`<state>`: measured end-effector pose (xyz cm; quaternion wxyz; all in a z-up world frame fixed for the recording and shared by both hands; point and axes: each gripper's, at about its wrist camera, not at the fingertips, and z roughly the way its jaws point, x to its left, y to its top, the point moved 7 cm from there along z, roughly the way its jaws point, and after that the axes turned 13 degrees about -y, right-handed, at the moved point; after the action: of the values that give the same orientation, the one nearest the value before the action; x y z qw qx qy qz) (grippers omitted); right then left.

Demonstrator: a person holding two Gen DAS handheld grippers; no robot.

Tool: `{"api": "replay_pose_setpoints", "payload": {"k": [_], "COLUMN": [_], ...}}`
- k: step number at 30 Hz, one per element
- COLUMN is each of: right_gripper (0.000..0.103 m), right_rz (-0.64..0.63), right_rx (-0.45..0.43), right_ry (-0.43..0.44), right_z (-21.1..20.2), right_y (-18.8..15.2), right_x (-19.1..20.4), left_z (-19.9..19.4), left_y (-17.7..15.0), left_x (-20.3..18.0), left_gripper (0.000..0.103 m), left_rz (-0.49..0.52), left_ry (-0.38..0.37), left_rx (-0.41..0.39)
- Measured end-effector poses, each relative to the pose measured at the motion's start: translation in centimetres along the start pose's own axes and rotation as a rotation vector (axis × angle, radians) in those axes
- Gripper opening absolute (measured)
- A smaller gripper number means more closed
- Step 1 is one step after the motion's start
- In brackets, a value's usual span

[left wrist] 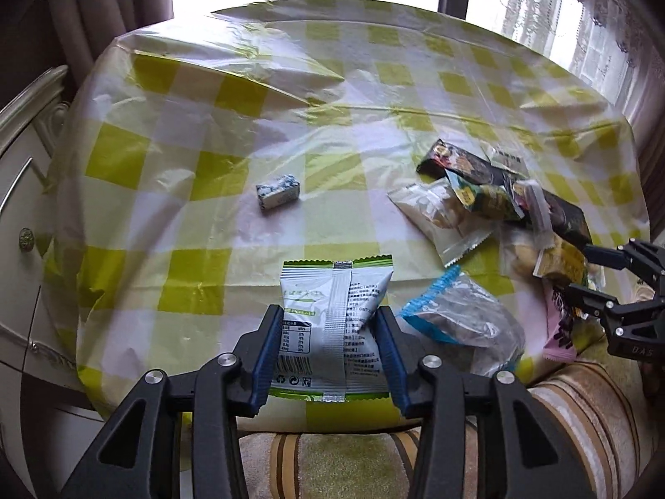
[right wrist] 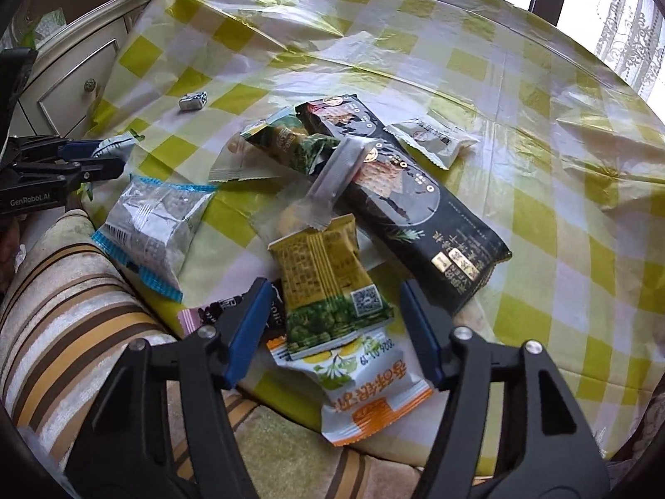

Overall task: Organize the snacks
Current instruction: 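Grasp the green-and-white bag with the left gripper while the right grasps the yellow-green bag, then carry both bags to the purple-rimmed box and release them inside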

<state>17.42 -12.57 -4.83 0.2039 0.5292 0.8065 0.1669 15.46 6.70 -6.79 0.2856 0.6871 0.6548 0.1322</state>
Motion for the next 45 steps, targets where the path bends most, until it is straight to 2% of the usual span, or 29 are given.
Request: {"api": "replay_pose_setpoints", "payload": {"k": [2, 7, 11, 16, 25, 37, 45], "right_gripper": [0.057, 0.053, 0.052, 0.052, 0.052, 0.051, 0.052], "right_rz": [0.005, 0.003, 0.012, 0.043, 0.16, 0.348, 0.482], "right_rx": [0.002, -0.015, -0.045, -0.076, -0.106, -0.117, -0.116], "right_ry": [0.01, 0.016, 0.009, 0.006, 0.04, 0.037, -0.019], "right_z": [0.1, -0.2, -1.0, -2.2, -4.9, -8.2, -10.5], "right_y": [0.0, -0.1, -0.3, -0.4, -1.7, -5.8, -10.8], "right_x": [0.0, 0.1, -0.1, -0.8, -3.3, -9.8, -16.1], "left_z": [-0.9, -2.9, -3.5, -3.0, -2.1, 0.0, 1.4], "left_y": [0.4, 1.2, 1.8, 1.7, 1.5, 0.9, -0.1], "left_x": [-0.6, -3.7, -6.3, -8.1, -12.0, -21.4, -29.1], "left_gripper": [0.046, 0.046, 0.046, 0.046, 0.045, 0.045, 0.045], "left_rz": [-0.022, -0.039, -0.05, -0.038, -0.012, 0.111, 0.227], "left_ry": [-0.034, -0.142, -0.242, -0.258, -0.329, -0.441, -0.524], "left_rx": [-0.04, -0.134, -0.173, -0.161, -0.133, -0.046, 0.031]}}
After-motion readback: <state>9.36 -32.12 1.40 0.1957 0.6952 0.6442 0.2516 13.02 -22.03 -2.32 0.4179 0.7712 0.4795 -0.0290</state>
